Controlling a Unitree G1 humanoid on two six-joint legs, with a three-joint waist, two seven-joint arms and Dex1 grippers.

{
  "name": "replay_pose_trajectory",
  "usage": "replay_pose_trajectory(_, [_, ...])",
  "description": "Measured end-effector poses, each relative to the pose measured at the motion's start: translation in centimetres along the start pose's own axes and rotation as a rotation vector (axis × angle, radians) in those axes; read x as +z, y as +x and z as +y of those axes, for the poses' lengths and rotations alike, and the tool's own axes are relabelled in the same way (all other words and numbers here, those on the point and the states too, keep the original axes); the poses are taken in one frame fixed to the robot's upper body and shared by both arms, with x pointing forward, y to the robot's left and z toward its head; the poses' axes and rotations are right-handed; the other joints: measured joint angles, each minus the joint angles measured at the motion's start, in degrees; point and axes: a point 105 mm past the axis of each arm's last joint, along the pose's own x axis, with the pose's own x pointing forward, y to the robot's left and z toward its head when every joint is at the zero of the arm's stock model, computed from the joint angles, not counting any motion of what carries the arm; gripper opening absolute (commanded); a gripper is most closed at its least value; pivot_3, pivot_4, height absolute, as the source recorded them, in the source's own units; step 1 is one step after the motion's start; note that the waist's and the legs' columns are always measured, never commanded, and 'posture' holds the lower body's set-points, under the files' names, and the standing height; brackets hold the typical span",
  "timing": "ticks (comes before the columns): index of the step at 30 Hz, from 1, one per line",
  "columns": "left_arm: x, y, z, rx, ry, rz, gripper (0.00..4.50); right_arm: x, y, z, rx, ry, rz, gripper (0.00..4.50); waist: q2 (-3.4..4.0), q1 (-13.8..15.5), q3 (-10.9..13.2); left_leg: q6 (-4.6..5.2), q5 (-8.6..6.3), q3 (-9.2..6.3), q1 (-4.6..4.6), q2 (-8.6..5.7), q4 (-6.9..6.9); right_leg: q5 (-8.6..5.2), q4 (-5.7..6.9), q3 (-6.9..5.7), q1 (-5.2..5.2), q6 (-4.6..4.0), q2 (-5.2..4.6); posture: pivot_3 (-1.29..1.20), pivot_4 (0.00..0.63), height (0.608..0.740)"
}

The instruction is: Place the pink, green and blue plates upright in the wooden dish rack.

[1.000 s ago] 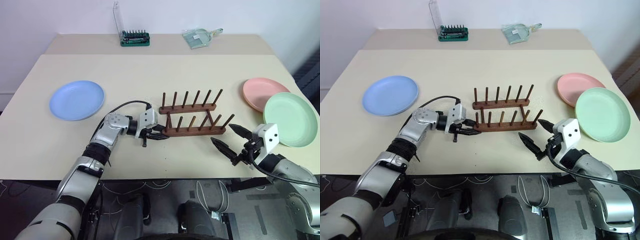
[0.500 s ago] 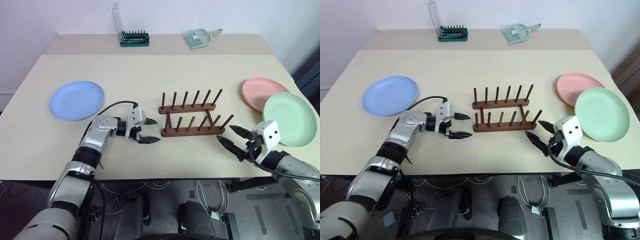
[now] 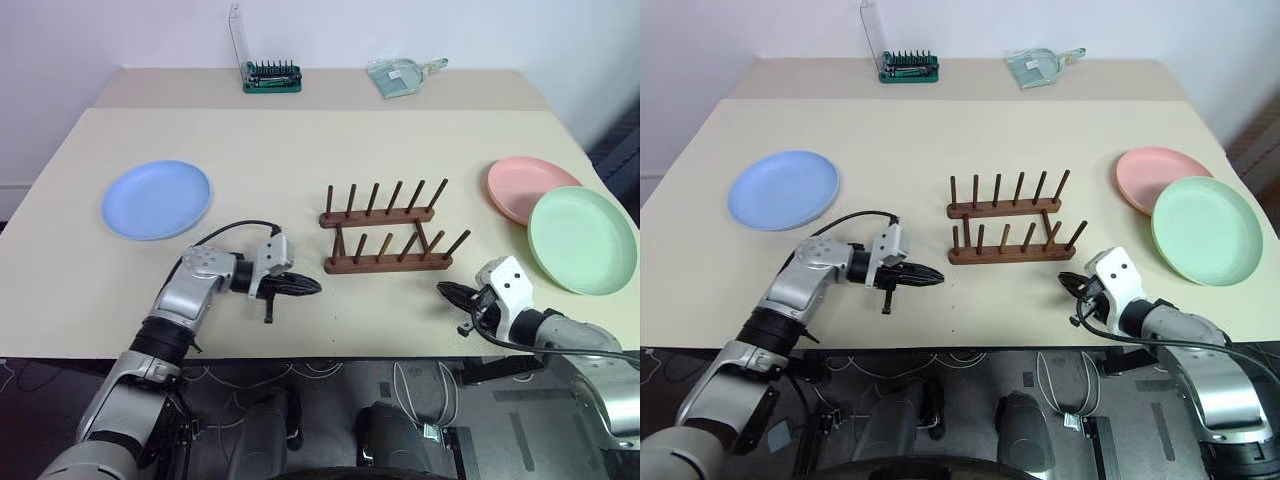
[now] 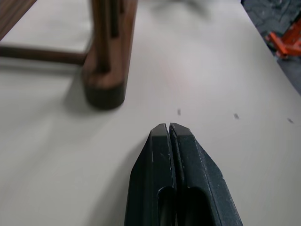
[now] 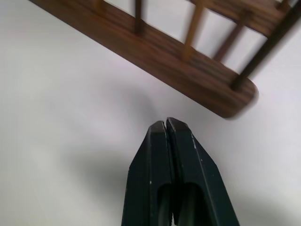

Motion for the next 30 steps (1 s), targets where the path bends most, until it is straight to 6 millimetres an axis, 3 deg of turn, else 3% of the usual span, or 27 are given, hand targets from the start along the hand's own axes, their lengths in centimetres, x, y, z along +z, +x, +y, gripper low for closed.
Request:
replay_pose_trajectory(8, [0.8,2.2,2.3,0.194,0.068,-0.02,0.05,0.5,2.8,-0.5,-0.062,-0.055,-0.02,0.0,-0.01,0.04,0.0,0.0,0.0,0.0,0.01,0.0,0.05,0.01,0.02,0.0,0.02,0.02,0.0,0.0,0.15,0.736])
replay_pose_trajectory(20, [0.6,1.3,5.9,0.435,0.03,-0.04,0.05,1.6,5.5,-2.8,-0.157,-0.091,-0.06,0.0,-0.01,-0.15,-0.01,-0.11,0.07,0.03,0.02,0.0,0.05,0.01,0.08,0.0,0.0,0.02,0.03,0.0,0.15,0.736])
replay_pose_trajectory(30, [0.6,1.2,6.8,0.473,0.021,-0.049,0.05,1.9,6.2,-3.5,-0.18,-0.096,-0.074,0.0,-0.01,-0.12,-0.01,-0.12,0.09,0.06,0.02,0.01,0.05,0.01,0.1,0.0,0.0,0.03,0.03,0.0,0.15,0.736])
